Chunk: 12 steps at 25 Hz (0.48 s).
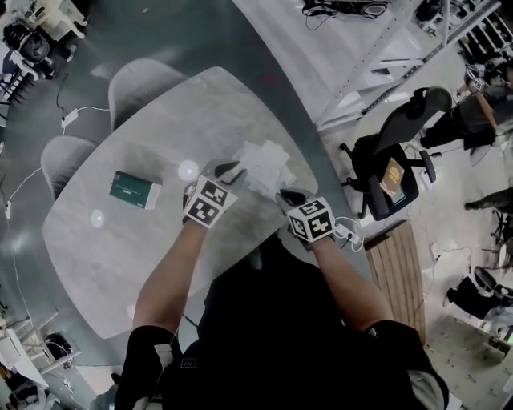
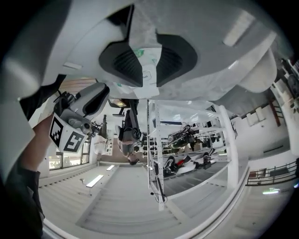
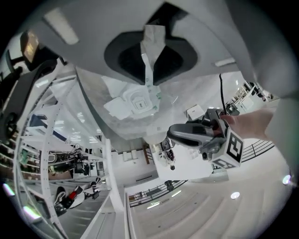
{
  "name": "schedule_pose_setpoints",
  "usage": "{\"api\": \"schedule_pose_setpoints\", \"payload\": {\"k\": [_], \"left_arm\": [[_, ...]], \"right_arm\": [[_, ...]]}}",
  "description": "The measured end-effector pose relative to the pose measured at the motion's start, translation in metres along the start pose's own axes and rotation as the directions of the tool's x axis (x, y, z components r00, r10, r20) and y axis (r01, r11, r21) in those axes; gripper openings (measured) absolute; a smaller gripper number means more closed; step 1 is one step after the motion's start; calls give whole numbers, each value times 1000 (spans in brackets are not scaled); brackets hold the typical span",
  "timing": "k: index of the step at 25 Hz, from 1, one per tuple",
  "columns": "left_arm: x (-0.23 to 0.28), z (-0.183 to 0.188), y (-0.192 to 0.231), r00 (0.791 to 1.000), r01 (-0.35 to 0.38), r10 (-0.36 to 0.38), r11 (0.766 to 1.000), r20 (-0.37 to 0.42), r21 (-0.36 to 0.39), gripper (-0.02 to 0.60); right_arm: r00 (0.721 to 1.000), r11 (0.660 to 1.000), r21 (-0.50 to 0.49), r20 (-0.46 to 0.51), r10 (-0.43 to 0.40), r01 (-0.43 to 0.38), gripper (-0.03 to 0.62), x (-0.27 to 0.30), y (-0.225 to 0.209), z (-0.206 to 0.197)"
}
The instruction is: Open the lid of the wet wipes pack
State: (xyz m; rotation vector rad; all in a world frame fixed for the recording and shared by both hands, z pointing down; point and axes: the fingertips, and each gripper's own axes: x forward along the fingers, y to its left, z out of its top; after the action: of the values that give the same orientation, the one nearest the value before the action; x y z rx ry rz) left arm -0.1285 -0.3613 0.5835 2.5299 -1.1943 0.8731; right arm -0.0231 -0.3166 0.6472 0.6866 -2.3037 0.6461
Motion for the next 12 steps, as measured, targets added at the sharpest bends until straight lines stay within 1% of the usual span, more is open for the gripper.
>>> {"api": "schedule_pose_setpoints", "payload": {"k": [5,6,12], "left_arm": [[-52,-3,-26,997,16,-12,999,82,-48,98],[-60,-3,-30,995,20,-15,998,95,-57,97],[-98,10,-47,988,31,-12,991,152,-127,85]], "right_arm": [[993,997,64,103,-55,48,55,-52,26,2],[990,996,70,124,-68,60,43,-62,31,3],[968,991,64,218,-127,115,5,-127,48,9]]}}
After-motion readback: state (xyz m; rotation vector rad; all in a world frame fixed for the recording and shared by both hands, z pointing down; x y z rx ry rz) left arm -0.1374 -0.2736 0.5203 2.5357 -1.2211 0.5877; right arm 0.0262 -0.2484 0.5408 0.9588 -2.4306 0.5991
